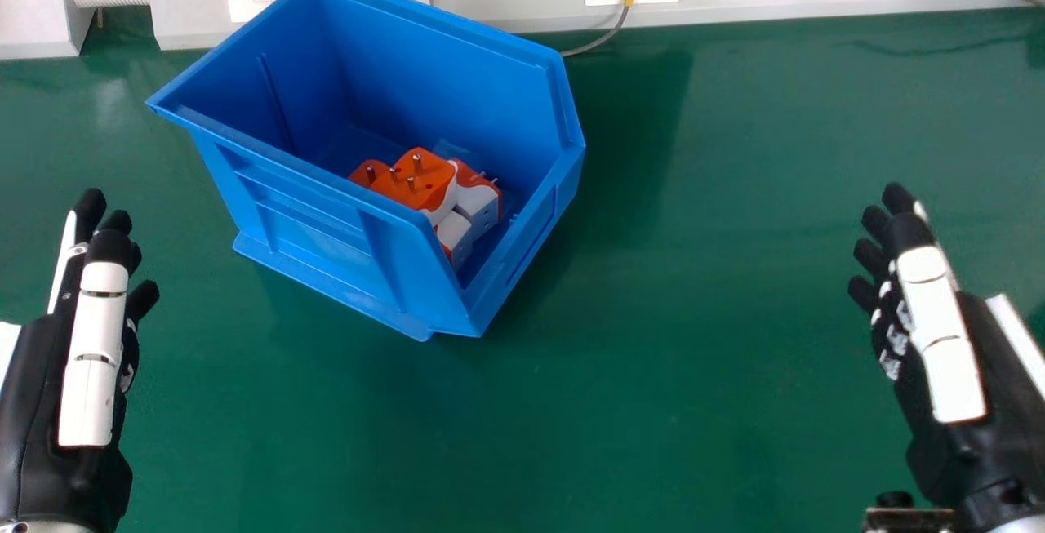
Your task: Pick all objects and put in blue box
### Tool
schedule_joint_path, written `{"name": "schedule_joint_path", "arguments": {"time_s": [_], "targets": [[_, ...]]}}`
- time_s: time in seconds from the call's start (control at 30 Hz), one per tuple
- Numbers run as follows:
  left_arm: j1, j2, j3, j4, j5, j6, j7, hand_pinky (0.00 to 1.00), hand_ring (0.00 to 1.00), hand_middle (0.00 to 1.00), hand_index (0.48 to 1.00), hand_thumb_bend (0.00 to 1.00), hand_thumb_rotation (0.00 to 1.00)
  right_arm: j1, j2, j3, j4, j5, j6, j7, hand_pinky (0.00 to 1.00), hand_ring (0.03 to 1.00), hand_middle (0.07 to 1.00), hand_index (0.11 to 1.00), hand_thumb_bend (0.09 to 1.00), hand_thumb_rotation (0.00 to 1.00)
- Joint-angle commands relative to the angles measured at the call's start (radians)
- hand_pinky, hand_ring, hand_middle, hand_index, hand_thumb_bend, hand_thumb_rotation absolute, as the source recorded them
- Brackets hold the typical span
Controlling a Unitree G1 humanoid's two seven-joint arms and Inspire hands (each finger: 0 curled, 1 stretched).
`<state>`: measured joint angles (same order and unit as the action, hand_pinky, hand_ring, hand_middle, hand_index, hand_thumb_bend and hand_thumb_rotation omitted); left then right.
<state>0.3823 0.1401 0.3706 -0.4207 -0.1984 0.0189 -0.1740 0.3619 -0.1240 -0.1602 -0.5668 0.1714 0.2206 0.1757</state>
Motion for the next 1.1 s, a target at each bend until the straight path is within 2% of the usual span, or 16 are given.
{"name": "schedule_joint_path", "arguments": {"time_s": [0.0,0.1,0.23,0.3,0.4,0.5,0.63,0.73,0.87,1.07], "targets": [[0.005,0.012,0.017,0.008,-0.017,-0.041,-0.012,0.96,0.99,1.0,1.0,0.43,1.0,-0.017,-0.008,-0.015,0.01,0.015,-0.052,0.01,0.99,1.0,1.0,1.0,0.353,1.0],[0.019,0.017,0.031,0.025,-0.024,-0.067,-0.029,0.96,0.99,1.0,1.0,0.43,1.0,-0.038,-0.004,-0.011,0.053,0.004,-0.103,0.014,0.99,1.0,1.0,1.0,0.357,1.0],[0.042,0.021,0.048,0.047,-0.017,-0.102,-0.044,0.95,0.99,1.0,1.0,0.43,1.0,-0.073,-0.004,-0.001,0.124,-0.003,-0.157,0.022,0.99,1.0,1.0,1.0,0.365,1.0],[0.052,0.022,0.053,0.053,-0.015,-0.114,-0.049,0.94,0.98,1.0,1.0,0.43,1.0,-0.078,-0.006,0.002,0.132,-0.003,-0.162,0.024,0.99,1.0,1.0,1.0,0.367,1.0],[0.073,0.022,0.058,0.05,-0.011,-0.12,-0.05,0.94,0.98,0.99,1.0,0.43,1.0,-0.081,-0.01,0.005,0.134,-0.011,-0.165,0.023,0.99,1.0,1.0,1.0,0.369,1.0],[0.084,0.021,0.054,0.048,-0.006,-0.124,-0.048,0.93,0.97,0.99,1.0,0.43,1.0,-0.08,-0.016,-0.003,0.139,-0.012,-0.172,0.026,0.99,1.0,1.0,1.0,0.371,1.0],[0.087,0.021,0.04,0.04,0.009,-0.125,-0.047,0.93,0.97,0.98,1.0,0.43,0.99,-0.075,-0.015,-0.009,0.146,-0.021,-0.188,0.021,0.99,1.0,1.0,1.0,0.373,1.0],[0.087,0.023,0.036,0.04,0.01,-0.128,-0.051,0.91,0.97,0.98,1.0,0.44,0.99,-0.075,-0.015,-0.014,0.151,-0.022,-0.195,0.02,0.99,1.0,1.0,1.0,0.375,1.0],[0.077,0.034,0.023,0.048,0.014,-0.138,-0.065,0.91,0.96,0.98,1.0,0.45,0.99,-0.084,-0.014,-0.019,0.157,-0.031,-0.199,0.008,0.98,1.0,1.0,1.0,0.376,1.0],[0.038,0.055,0.007,0.086,0.015,-0.156,-0.082,0.9,0.96,0.97,1.0,0.47,0.97,-0.111,-0.013,-0.013,0.183,-0.042,-0.211,-0.008,0.98,1.0,1.0,1.0,0.373,1.0]]}}
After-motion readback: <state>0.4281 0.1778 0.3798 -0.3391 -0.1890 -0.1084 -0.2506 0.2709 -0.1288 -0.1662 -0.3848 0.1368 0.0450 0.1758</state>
